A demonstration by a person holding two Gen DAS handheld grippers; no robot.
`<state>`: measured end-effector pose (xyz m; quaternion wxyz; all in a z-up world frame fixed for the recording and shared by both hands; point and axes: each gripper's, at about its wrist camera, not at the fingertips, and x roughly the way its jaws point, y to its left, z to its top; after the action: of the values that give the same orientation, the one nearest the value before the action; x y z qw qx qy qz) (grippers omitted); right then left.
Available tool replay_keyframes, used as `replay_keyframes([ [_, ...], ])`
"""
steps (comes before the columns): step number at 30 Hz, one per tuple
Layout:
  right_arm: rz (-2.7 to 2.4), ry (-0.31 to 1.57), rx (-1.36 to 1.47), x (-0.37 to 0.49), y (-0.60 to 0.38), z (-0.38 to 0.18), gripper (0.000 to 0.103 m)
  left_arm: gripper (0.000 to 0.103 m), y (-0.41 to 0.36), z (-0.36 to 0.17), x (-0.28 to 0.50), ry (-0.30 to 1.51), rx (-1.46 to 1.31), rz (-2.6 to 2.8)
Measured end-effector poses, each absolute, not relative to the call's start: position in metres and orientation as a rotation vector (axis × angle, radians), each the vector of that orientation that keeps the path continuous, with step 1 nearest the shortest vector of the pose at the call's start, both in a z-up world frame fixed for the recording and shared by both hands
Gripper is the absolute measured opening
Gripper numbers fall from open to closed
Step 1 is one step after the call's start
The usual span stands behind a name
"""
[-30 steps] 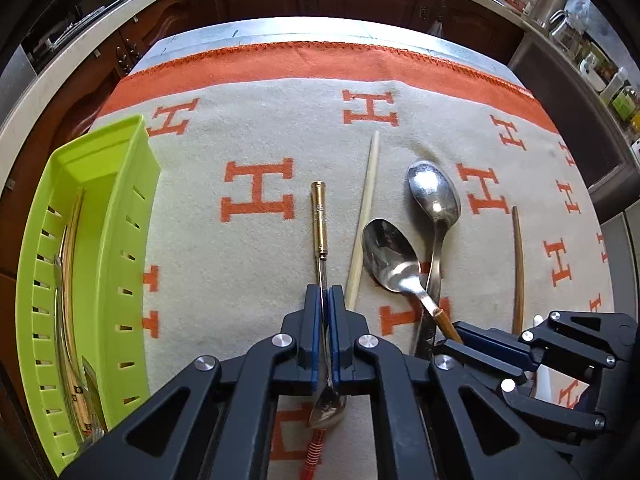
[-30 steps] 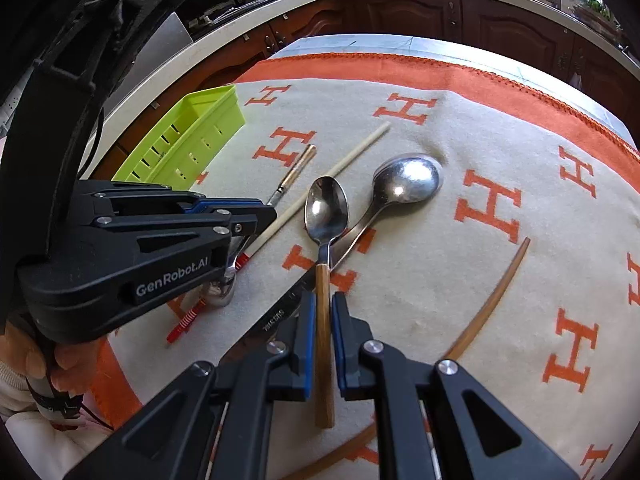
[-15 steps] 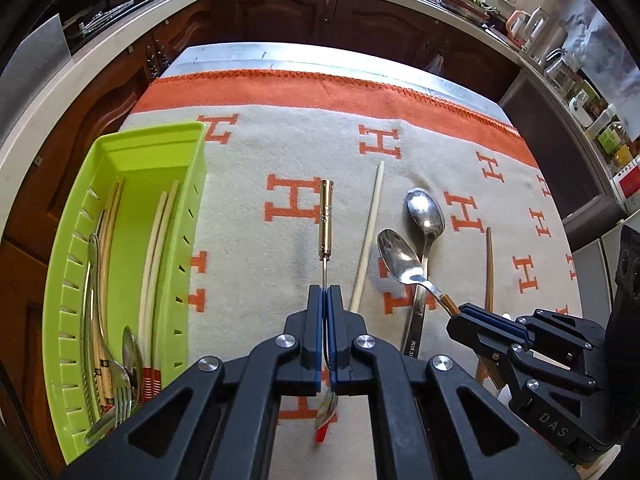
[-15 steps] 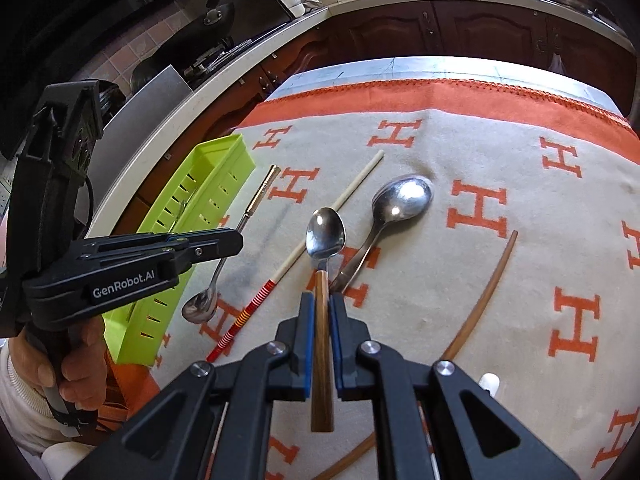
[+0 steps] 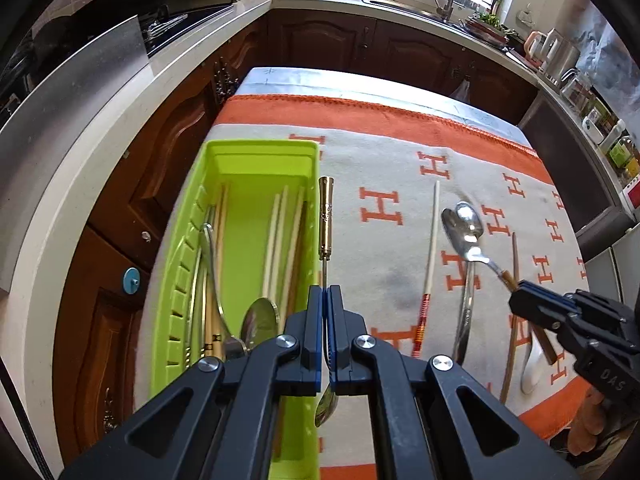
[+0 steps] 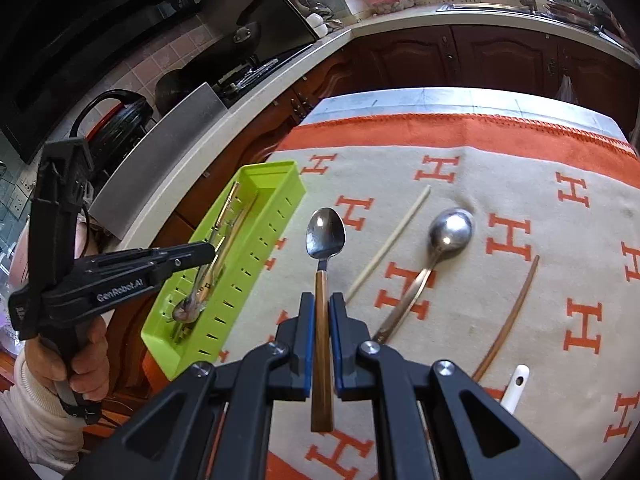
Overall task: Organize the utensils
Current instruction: 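Carry both spoons over the green tray and lower them in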
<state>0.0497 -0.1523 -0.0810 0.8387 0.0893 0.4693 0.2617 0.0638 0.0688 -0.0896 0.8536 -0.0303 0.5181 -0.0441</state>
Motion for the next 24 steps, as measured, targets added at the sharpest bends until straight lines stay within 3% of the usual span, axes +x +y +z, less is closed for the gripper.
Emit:
replay_keyframes([
  [9, 0.605, 1.012, 0.173, 0.046, -0.085, -0.058, 0.007, 0.000, 0.120, -0.119, 0.045, 1.146, -0.063, -0.057],
  [16, 0.560, 1.082, 0.204, 0.061, -0.041, -0.069, 0.007, 0.023, 0.142, -0.122, 0.034, 1.105, -0.085, -0.026],
  [20, 0.519, 1.113, 0.201, 0.072, -0.020, -0.079, 0.007, 0.027, 0.153, -0.111, 0.031, 1.041, -0.090, 0.012],
  [24, 0.476, 1.138, 0.208, 0.084, -0.005, -0.088, 0.007, 0.042, 0.163, -0.102, 0.033, 0.997, -0.075, 0.061],
])
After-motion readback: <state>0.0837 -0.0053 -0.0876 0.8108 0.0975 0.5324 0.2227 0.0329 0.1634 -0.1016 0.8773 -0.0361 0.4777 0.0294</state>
